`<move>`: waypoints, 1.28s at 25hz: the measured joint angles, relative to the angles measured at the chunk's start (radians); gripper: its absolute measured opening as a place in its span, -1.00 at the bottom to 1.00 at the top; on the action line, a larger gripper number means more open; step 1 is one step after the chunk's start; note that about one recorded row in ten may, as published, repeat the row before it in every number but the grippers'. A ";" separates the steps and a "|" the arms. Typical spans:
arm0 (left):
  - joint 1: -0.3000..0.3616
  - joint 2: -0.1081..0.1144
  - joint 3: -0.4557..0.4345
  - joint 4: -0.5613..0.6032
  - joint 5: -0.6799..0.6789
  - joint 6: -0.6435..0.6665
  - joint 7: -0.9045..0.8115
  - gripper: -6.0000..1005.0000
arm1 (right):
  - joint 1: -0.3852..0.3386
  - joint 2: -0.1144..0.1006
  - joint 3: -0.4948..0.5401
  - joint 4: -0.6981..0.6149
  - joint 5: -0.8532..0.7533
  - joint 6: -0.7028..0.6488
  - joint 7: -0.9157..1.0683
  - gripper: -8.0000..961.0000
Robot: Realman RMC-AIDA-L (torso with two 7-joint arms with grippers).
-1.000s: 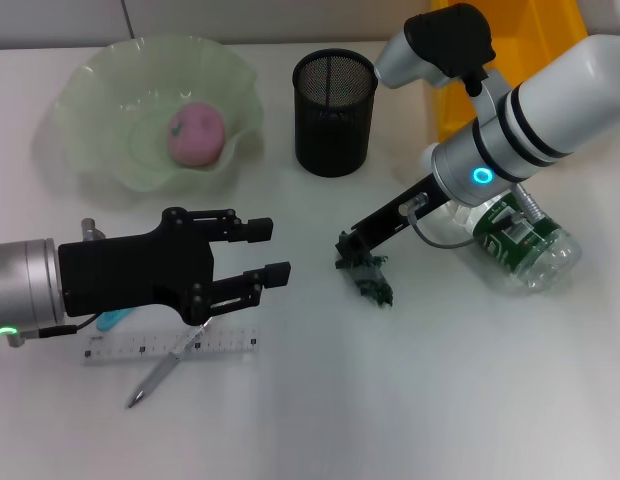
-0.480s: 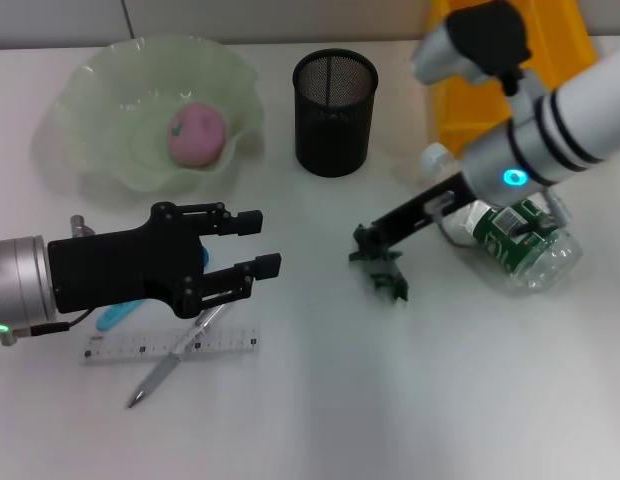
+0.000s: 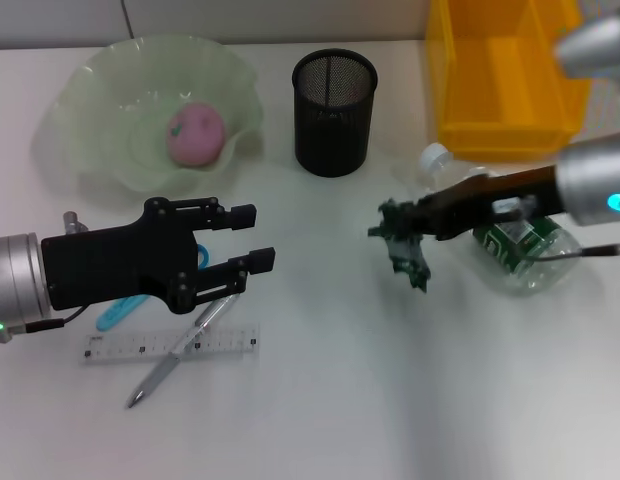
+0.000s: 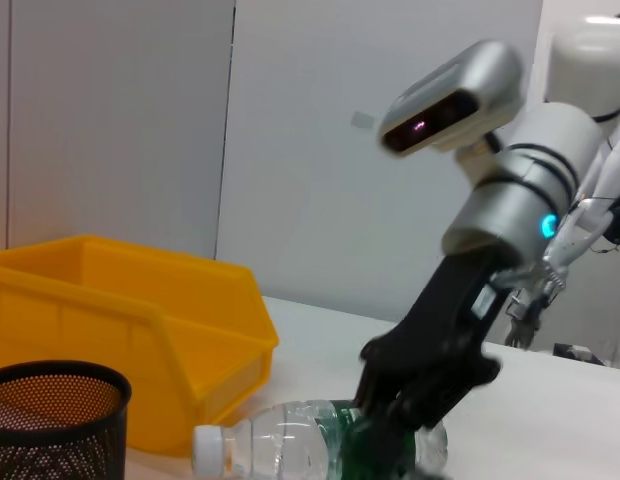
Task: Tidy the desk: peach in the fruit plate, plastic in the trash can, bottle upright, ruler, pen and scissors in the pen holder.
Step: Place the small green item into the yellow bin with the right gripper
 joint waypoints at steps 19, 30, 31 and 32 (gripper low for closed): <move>-0.003 -0.001 -0.007 -0.011 0.000 -0.001 0.009 0.04 | -0.136 -0.004 0.563 0.126 0.359 -0.196 -0.532 -0.78; -0.005 0.000 -0.008 -0.011 0.000 -0.001 0.011 0.04 | -0.011 0.001 0.604 0.253 0.311 0.051 -0.665 -0.78; -0.005 0.000 -0.008 -0.011 0.000 -0.001 0.011 0.04 | -0.011 0.001 0.604 0.253 0.311 0.051 -0.665 -0.78; -0.004 0.000 -0.009 -0.011 0.000 -0.001 0.011 0.04 | -0.001 0.002 0.604 0.268 0.311 0.088 -0.672 -0.78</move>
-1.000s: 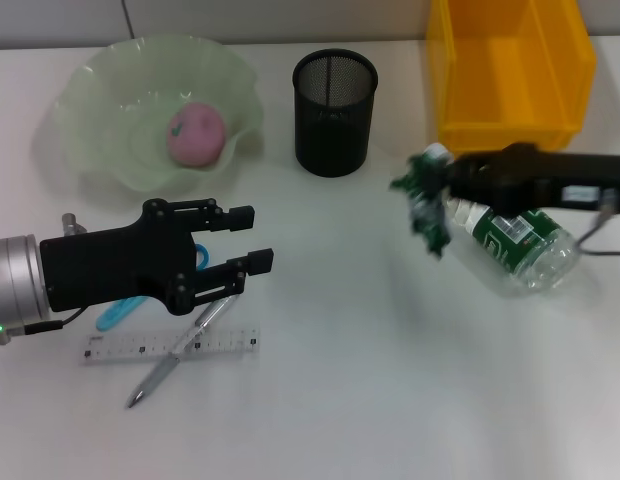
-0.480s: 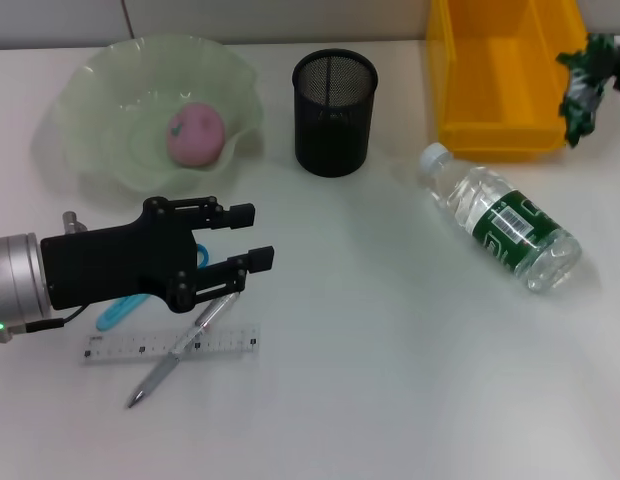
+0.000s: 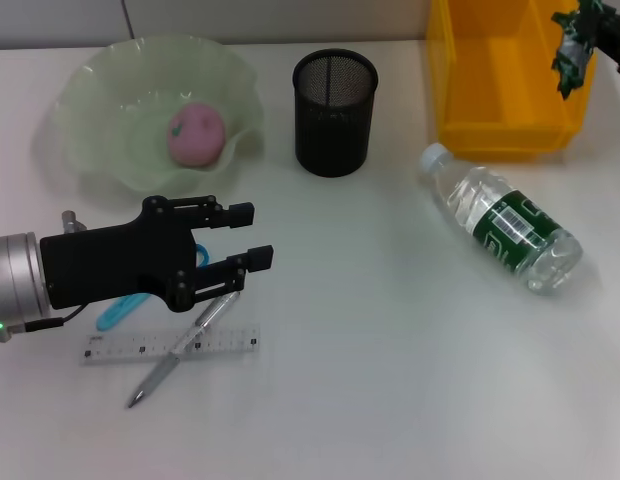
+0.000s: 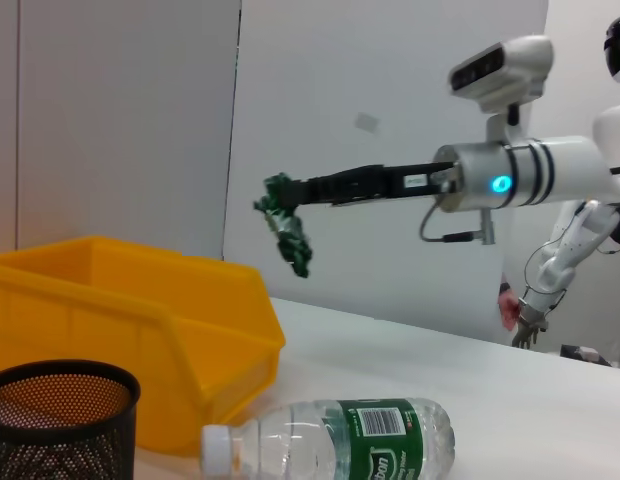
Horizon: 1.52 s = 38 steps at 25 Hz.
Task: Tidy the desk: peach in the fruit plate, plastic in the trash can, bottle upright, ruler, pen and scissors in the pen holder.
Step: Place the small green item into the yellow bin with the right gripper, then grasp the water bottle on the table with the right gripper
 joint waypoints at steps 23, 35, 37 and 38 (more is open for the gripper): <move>-0.007 0.003 -0.017 0.000 0.000 0.000 0.000 0.03 | 0.187 -0.006 0.001 0.222 0.004 0.333 -0.159 -0.62; -0.014 0.002 -0.023 0.000 0.000 0.000 0.000 0.03 | 0.189 -0.006 -0.021 0.223 0.007 0.333 -0.160 0.06; -0.014 0.002 -0.024 0.000 0.000 0.000 0.000 0.03 | 0.181 -0.004 -0.021 0.214 0.009 0.309 -0.137 0.13; -0.014 0.002 -0.024 0.000 0.000 0.000 0.000 0.03 | 0.166 -0.002 -0.021 0.191 0.010 0.270 -0.089 0.16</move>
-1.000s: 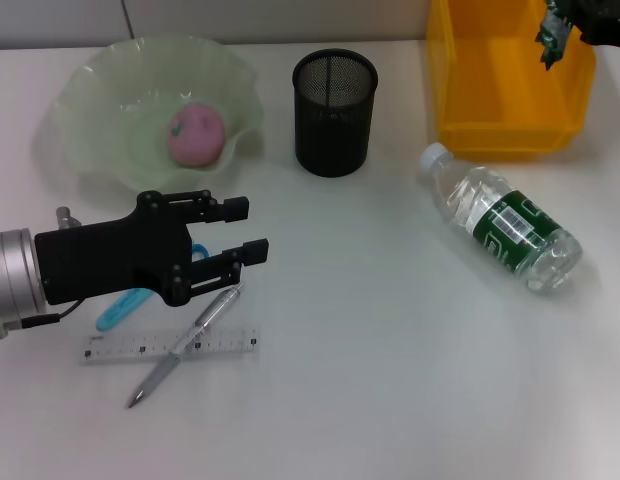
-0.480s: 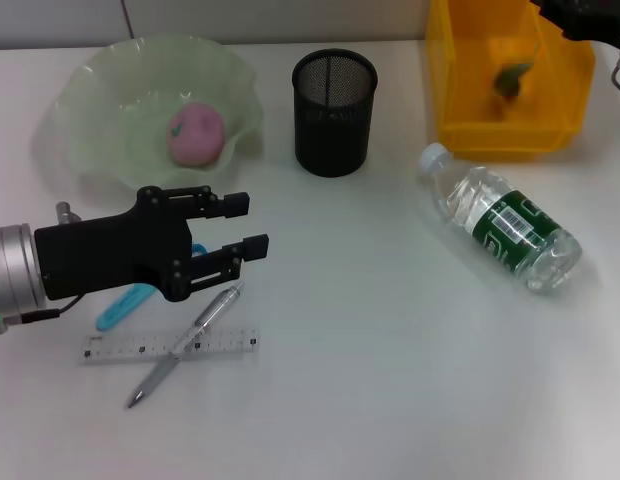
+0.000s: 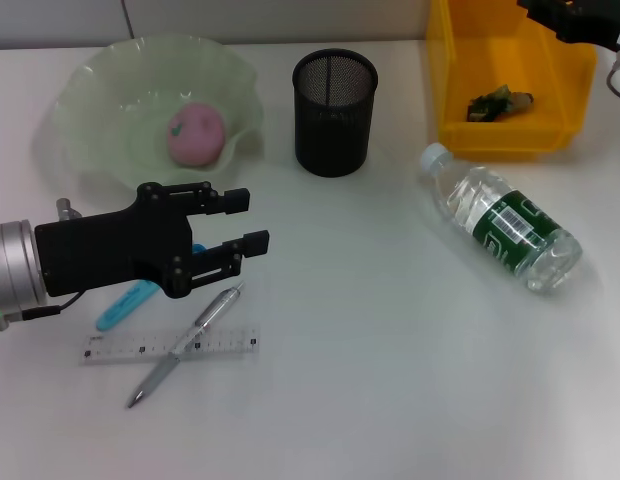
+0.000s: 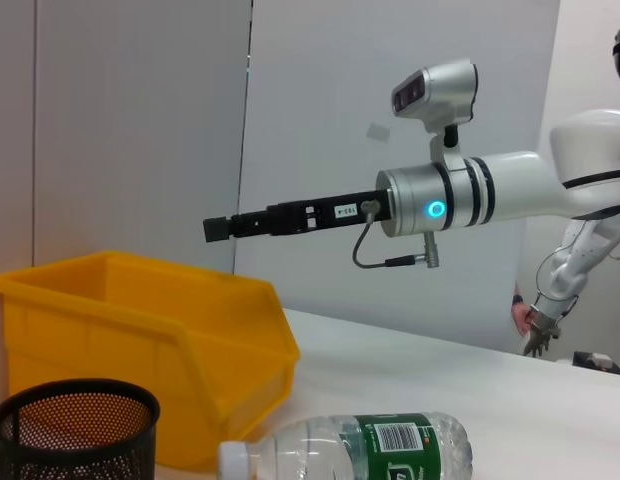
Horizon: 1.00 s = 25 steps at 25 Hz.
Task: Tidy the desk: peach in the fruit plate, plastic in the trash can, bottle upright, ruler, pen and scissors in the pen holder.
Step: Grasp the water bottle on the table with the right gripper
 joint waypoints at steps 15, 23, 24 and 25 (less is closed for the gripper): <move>0.000 -0.005 -0.015 0.000 -0.001 0.000 0.000 0.03 | -0.187 0.000 0.000 -0.254 0.018 -0.437 0.231 0.49; -0.001 -0.005 -0.015 0.000 0.000 0.000 0.000 0.03 | -0.193 -0.012 0.032 -0.483 -0.150 -0.547 0.501 0.55; -0.001 -0.005 -0.015 0.000 0.000 0.000 0.000 0.03 | -0.184 -0.014 0.033 -0.517 -0.194 -0.562 0.538 0.55; 0.000 -0.005 -0.015 0.000 0.000 0.000 0.000 0.03 | -0.162 -0.018 0.031 -0.570 -0.280 -0.600 0.604 0.55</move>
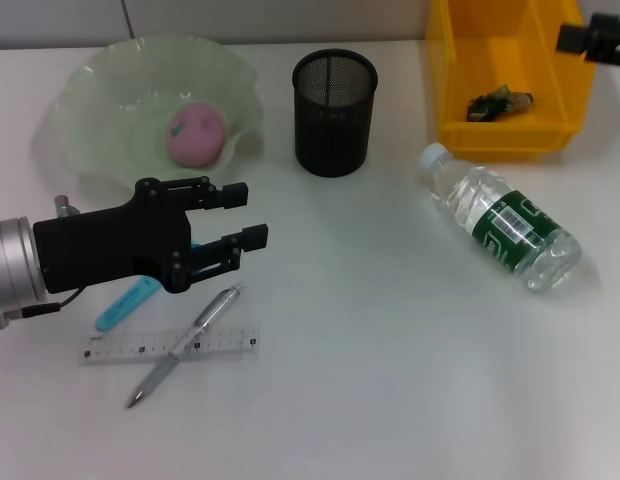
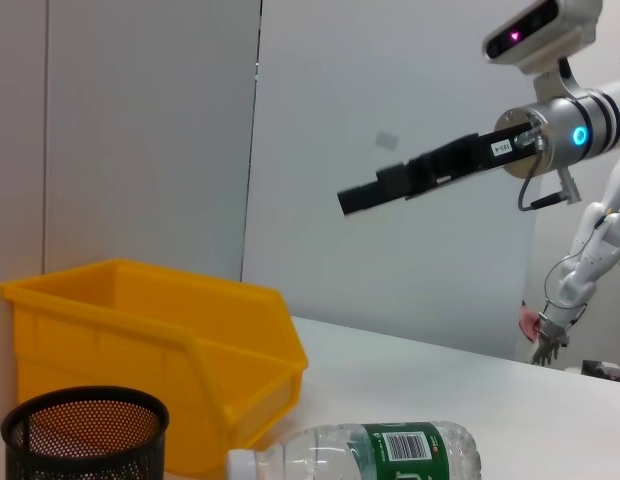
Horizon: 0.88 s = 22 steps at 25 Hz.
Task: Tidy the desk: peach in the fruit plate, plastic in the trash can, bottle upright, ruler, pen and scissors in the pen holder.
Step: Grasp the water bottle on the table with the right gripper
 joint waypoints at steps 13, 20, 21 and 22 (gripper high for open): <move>0.010 -0.002 0.001 0.000 0.000 0.012 0.001 0.03 | 0.182 -0.064 -0.003 -0.102 -0.339 -0.227 0.268 0.55; 0.010 -0.002 0.003 0.000 0.000 0.011 0.001 0.03 | 0.276 -0.084 -0.006 -0.102 -0.480 -0.306 0.341 0.55; 0.010 -0.002 0.003 0.000 0.000 0.011 0.001 0.03 | 0.276 -0.084 -0.006 -0.102 -0.480 -0.306 0.341 0.55; 0.010 -0.003 0.003 0.000 0.000 0.011 0.001 0.03 | 0.277 -0.082 -0.008 -0.103 -0.481 -0.307 0.342 0.55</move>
